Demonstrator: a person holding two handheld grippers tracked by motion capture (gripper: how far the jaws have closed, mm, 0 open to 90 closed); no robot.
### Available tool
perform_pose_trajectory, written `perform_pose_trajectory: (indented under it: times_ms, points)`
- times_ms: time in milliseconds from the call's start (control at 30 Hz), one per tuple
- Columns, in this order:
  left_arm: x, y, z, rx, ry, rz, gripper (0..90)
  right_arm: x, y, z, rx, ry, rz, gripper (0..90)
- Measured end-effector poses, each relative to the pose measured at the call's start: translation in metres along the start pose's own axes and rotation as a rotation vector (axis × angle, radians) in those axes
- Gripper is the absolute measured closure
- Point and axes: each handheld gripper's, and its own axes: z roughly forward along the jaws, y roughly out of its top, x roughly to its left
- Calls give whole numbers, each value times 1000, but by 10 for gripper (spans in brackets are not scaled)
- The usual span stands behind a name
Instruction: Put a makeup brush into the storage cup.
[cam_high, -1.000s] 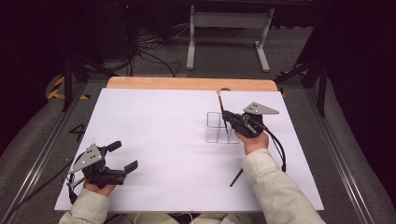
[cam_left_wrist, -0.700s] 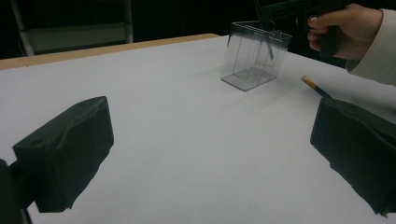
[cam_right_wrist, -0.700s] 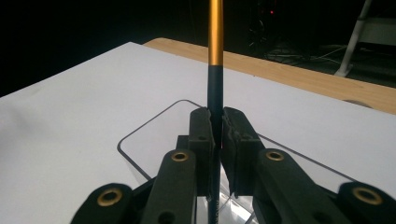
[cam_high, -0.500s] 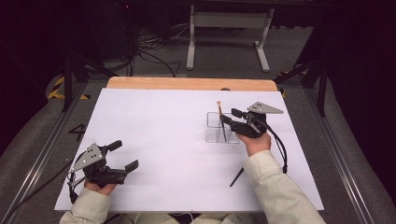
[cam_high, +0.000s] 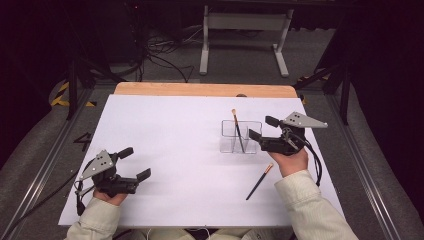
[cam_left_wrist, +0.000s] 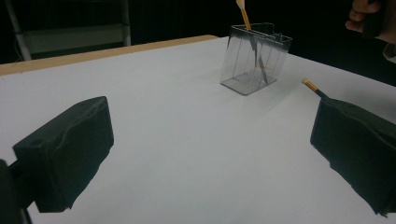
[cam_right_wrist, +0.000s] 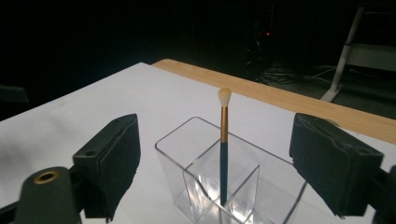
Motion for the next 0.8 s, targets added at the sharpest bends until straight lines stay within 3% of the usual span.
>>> perform_pose_trajectory:
  times_ms: [367, 800]
  points:
    - [0, 2, 4, 4, -3, 2, 0, 6, 2, -25, 91, -29, -9, 27]
    - [0, 2, 6, 8, -1, 1, 1, 0, 6, -42, 192, -49, 8, 34]
